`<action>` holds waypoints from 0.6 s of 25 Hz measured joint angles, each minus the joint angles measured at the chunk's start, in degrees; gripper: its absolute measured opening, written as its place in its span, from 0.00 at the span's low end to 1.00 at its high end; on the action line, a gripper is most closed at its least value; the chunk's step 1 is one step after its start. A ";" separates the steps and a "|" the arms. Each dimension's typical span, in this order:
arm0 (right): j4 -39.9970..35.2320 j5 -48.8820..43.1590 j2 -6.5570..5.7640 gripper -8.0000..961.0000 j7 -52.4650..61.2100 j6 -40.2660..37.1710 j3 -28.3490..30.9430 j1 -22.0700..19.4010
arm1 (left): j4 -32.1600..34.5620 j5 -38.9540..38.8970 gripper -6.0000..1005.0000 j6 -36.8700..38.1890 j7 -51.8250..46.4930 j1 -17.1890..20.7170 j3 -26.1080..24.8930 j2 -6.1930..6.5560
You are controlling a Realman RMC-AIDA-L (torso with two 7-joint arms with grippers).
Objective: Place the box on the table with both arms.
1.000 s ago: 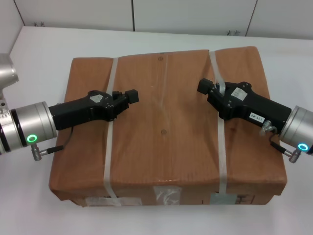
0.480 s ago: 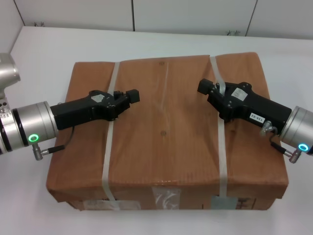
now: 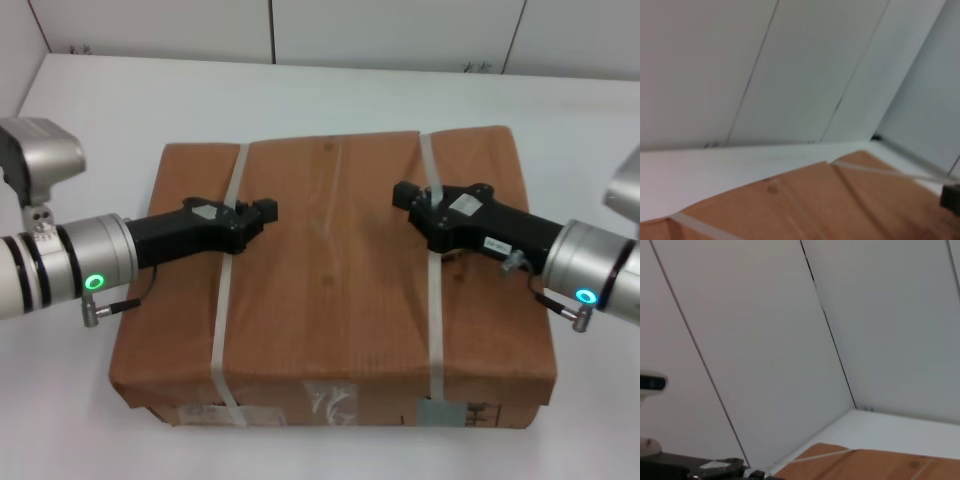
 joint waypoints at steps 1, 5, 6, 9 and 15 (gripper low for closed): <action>0.47 -0.02 0.00 0.05 0.00 1.16 -0.30 0.33 | 0.11 0.32 0.04 -1.17 0.15 -0.10 0.02 -0.09; 2.49 -0.38 0.00 0.05 0.01 6.53 -0.67 1.60 | 1.16 1.84 0.04 -6.92 0.63 -0.43 0.03 -0.41; 2.90 -0.55 0.00 0.05 0.04 7.60 -0.68 1.83 | 1.53 1.99 0.04 -8.11 0.74 -0.46 0.03 -0.42; 4.11 -0.76 0.00 0.05 0.19 11.92 -0.74 2.50 | 3.32 2.44 0.04 -12.89 1.41 -0.80 0.01 -0.43; 6.77 -0.75 -0.02 0.05 0.39 21.15 -0.80 4.05 | 6.02 3.77 0.04 -20.51 2.60 -1.43 0.01 -0.50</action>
